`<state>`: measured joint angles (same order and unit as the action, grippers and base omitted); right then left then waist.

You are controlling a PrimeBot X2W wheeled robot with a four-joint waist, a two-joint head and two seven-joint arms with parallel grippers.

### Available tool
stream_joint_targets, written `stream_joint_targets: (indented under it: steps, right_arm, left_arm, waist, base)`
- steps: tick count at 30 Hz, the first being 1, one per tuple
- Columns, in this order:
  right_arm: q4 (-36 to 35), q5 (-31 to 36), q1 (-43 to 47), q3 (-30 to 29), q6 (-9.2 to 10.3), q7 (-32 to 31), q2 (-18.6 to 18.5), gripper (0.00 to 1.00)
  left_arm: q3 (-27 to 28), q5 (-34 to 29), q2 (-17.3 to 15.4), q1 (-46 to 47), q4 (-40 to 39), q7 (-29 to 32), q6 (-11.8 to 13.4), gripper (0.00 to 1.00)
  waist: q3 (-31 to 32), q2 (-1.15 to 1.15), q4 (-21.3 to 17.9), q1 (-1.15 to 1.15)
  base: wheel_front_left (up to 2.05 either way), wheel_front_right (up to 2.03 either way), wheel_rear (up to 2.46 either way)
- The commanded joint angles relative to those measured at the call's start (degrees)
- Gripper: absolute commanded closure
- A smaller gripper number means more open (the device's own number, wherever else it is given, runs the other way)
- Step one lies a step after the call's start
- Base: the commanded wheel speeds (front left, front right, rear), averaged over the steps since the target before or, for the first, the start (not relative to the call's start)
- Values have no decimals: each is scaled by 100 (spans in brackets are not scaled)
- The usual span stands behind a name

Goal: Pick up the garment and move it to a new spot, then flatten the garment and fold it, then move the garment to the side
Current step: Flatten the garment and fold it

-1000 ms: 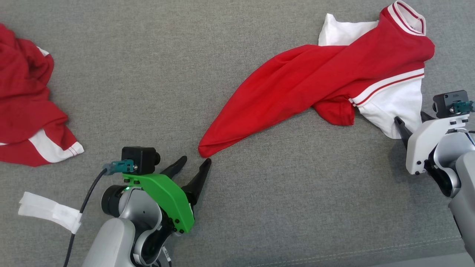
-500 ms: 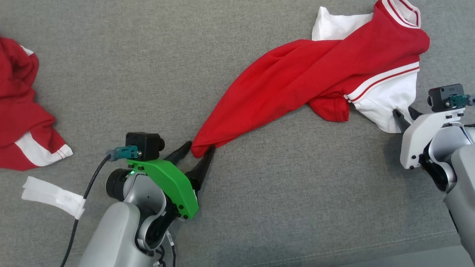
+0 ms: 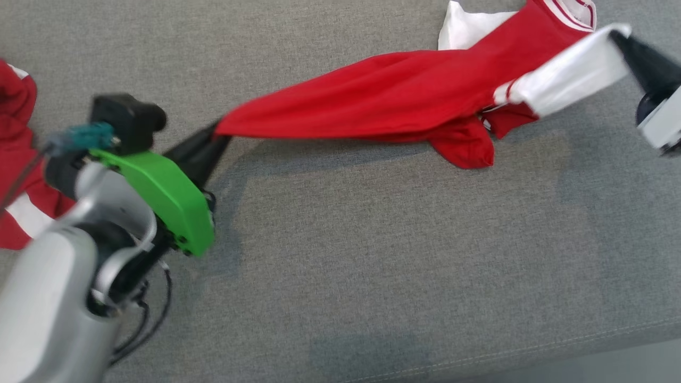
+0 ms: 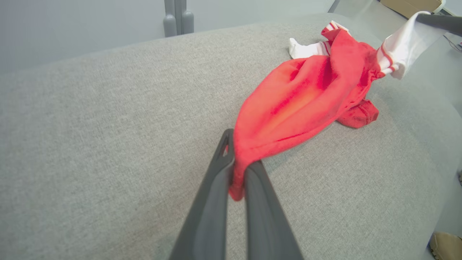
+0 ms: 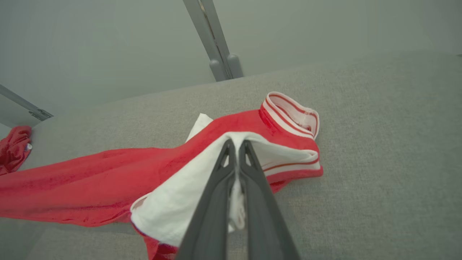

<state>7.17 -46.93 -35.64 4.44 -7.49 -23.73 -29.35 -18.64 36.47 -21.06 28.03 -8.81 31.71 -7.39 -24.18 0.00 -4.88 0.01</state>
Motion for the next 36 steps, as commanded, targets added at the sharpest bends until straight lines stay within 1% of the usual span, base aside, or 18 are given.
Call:
stream_joint_targets:
  steps: [1,2,3,4,6,8,10,13,17,19,21,23,25,28,29,33,34,36]
  right_arm:
    - [-139,-44,-207,-73,-1,-77,-50,100]
    - [-303,-39,-389,-211,-1,-127,-100,100]
    - [-374,-27,-602,-392,0,-200,-56,100]
    - [-437,-13,-785,-441,-3,-334,4,100]
    - [-427,112,-1352,-596,-1,-550,214,100]
    - [-313,302,-1920,-617,-1,-763,484,100]
    - [-103,627,-2547,-654,-2,-857,812,100]
    - [357,1259,-3510,-804,-2,-695,1445,100]
    - [994,2157,-4766,-1061,-1,-222,2182,100]
    - [1378,2543,-5315,-1190,-1,79,2415,100]
    - [1762,2934,-5805,-1230,-1,422,2543,100]
    - [2059,3142,-6288,-1396,-1,877,2596,100]
    - [2326,3237,-6693,-1556,-1,1365,2615,100]
    - [2779,3107,-7106,-1443,-1,1958,2644,100]
    - [2779,3107,-7106,-1443,-1,1958,2644,100]
    - [3112,2909,-7372,-1203,-1,2853,2613,100]
    - [3145,2875,-7426,-1169,-1,3142,2620,100]
    - [3312,2788,-7538,-1156,-2,3492,2633,100]
  left_arm:
    - [98,78,-133,220,-125,133,-13,100]
    - [175,127,-289,387,-275,370,-2,100]
    - [272,191,-433,586,-405,601,17,100]
    - [378,234,-539,811,-482,815,63,100]
    - [544,312,-734,1355,-504,1182,112,100]
    - [558,242,-911,1888,-360,1492,118,100]
    - [538,81,-999,2552,-127,1595,93,100]
    - [405,-242,-987,3539,349,1419,46,100]
    - [123,-725,-863,4721,1182,762,9,100]
    - [-17,-981,-810,5227,1687,318,4,100]
    - [-130,-1230,-776,5702,2180,-226,-4,100]
    - [-223,-1432,-725,6096,2602,-818,-8,100]
    - [-261,-1480,-618,6366,3032,-1380,-8,100]
    - [-395,-1647,-581,6723,3480,-2345,-12,100]
    - [-395,-1647,-581,6723,3480,-2345,-12,100]
    - [-511,-1744,-508,6953,3930,-3633,-14,100]
    - [-511,-1761,-509,7042,4056,-3860,-14,100]
    - [-597,-1760,-499,7193,4261,-4203,-6,100]
  waist:
    - [-39,0,-22,-1]
    - [-74,0,-39,-1]
    - [-127,0,-57,-1]
    - [-202,0,-71,-1]
    - [-395,0,-94,-1]
    - [-614,0,-105,-1]
    - [-876,0,-101,-1]
    - [-1301,0,-72,-1]
    - [-1793,0,102,-1]
    - [-1953,0,201,-1]
    - [-2069,0,284,-1]
    - [-2166,0,366,-1]
    - [-2214,0,446,-1]
    - [-2259,0,557,-1]
    - [-2259,0,557,-1]
    - [-2341,0,599,-1]
    - [-2353,0,603,-1]
    - [-2351,0,604,-1]
  base:
    - [0,0,0]
    - [0,0,0]
    - [0,0,0]
    - [0,0,0]
    - [0,0,0]
    - [0,0,0]
    - [0,0,0]
    - [0,0,0]
    - [0,0,0]
    - [0,0,0]
    - [0,0,0]
    - [0,0,0]
    - [0,0,0]
    - [0,0,0]
    - [0,0,0]
    - [0,0,0]
    - [0,0,0]
    - [0,0,0]
